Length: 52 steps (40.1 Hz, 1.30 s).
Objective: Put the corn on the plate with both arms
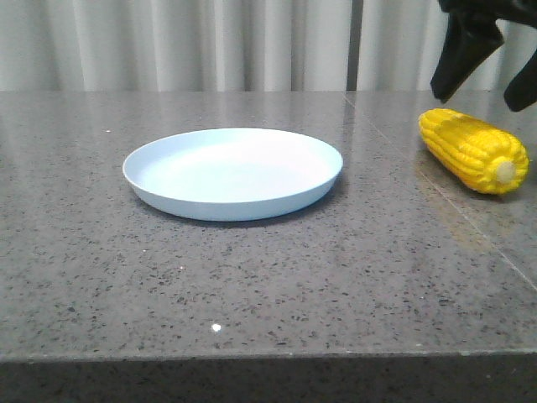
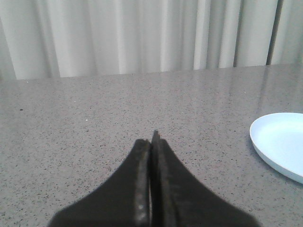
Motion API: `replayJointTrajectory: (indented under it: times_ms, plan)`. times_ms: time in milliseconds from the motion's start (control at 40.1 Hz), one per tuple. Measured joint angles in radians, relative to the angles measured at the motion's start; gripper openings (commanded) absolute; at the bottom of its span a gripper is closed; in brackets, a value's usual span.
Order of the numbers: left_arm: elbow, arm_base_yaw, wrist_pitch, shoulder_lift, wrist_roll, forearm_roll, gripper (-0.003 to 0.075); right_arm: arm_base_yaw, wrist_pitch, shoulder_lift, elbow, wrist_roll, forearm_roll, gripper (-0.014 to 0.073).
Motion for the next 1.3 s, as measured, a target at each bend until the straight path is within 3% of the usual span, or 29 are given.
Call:
replayJointTrajectory:
  times_ms: [250,349,499,574,924,1298]
  plan:
    - [0.0,0.0,-0.004,0.0,0.0,0.0,-0.002,0.0,0.039,0.106,-0.023,0.0,0.002,0.0578]
    - [0.0,0.0,-0.004,0.0,0.0,0.0,-0.002,0.0,0.048,0.114,-0.024,0.0,0.002,0.0451]
    - [0.0,0.0,-0.006,0.0,0.0,0.0,-0.002,0.002,0.054,0.114,-0.026,0.0,0.004,0.0178]
    - [0.0,0.0,-0.006,0.0,0.0,0.0,-0.002,0.002,0.056,0.112,-0.026,0.0,0.004,0.0123]
    - [0.0,0.0,-0.006,0.0,0.0,0.0,-0.002,0.046,0.099,-0.005,-0.061,0.034,-0.005,0.0119]
    - [0.0,0.0,-0.006,0.0,0.0,0.0,-0.002,0.374,0.221,0.114,-0.308,0.372,-0.251,0.0119]
